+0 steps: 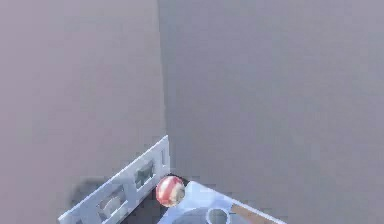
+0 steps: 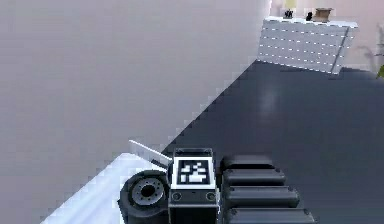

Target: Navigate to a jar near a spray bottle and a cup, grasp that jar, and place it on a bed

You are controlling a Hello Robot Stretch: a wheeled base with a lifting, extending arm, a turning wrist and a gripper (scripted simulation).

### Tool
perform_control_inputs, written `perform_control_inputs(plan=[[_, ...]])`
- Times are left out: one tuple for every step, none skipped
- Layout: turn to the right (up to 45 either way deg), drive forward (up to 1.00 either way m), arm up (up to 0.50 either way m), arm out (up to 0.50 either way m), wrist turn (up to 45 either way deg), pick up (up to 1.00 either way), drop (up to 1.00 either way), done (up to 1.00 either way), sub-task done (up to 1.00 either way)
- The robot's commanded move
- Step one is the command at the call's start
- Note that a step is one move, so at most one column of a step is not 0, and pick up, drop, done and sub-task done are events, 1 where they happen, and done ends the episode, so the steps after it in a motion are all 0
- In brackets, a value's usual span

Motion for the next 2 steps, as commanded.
perform_control_inputs(plan=[[-45.0, 0.00, 0.00, 0.00, 0.0, 0.00, 0.00, 0.00, 0.00], [-9.0, 0.00, 0.00, 0.00, 0.0, 0.00, 0.00, 0.00, 0.00]])
